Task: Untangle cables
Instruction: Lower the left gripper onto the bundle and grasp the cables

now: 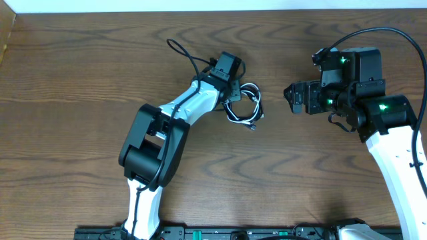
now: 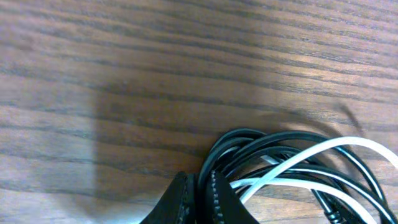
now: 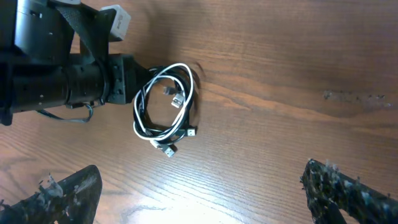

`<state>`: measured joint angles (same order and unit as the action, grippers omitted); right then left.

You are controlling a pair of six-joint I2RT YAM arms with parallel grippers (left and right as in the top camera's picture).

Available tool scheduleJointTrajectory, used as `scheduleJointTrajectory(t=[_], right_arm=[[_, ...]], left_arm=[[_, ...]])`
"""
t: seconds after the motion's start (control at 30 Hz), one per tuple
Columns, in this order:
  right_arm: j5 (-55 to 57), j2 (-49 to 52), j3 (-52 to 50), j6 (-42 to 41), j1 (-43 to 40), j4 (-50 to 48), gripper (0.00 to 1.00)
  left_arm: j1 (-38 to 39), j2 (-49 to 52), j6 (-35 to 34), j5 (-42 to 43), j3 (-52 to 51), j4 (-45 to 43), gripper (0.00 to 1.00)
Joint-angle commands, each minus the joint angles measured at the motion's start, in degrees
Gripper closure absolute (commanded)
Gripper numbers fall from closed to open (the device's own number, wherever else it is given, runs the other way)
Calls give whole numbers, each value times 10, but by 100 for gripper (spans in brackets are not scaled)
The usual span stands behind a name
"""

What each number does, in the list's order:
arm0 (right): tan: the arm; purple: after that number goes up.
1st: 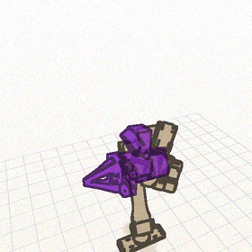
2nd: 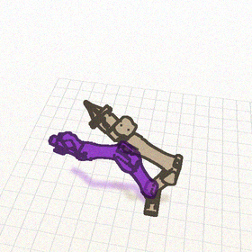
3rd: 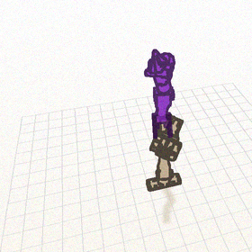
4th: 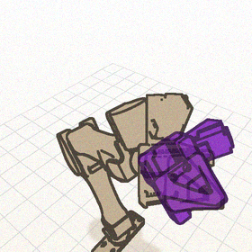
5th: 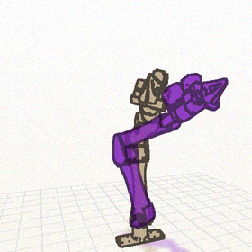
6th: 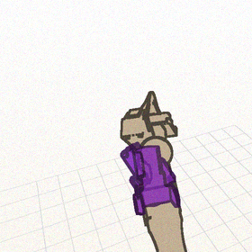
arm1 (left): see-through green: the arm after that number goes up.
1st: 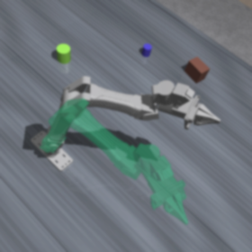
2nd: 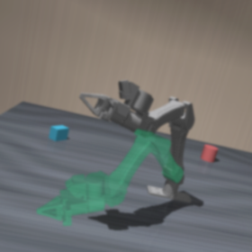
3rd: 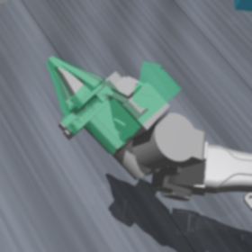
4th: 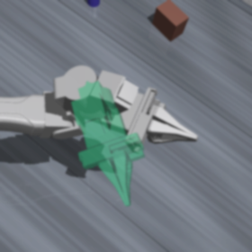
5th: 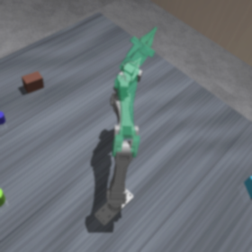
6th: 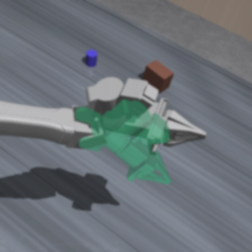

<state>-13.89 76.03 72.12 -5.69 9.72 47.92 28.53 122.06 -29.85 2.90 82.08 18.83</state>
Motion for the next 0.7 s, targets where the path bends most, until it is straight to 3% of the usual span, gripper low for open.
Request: scheduleJointTrajectory(t=[0.0, 0.2, 0.37, 0.53, 0.67], right_arm=[[3, 4, 3, -5, 5, 1, 1], [3, 4, 3, -5, 5, -2, 1], [2, 4, 3, -5, 5, -3, 1], [2, 4, 3, -12, 5, -12, 1], [2, 4, 3, -17, 5, -25, 1]], left_arm=[[14, 27, -20, 16, -9, 8, 92], [14, 27, -18, 36, -9, 14, 93], [13, 15, 75, 86, -4, 17, 93], [13, -72, 126, 91, -4, 34, 93], [13, -160, 163, 206, -4, 42, 93]])
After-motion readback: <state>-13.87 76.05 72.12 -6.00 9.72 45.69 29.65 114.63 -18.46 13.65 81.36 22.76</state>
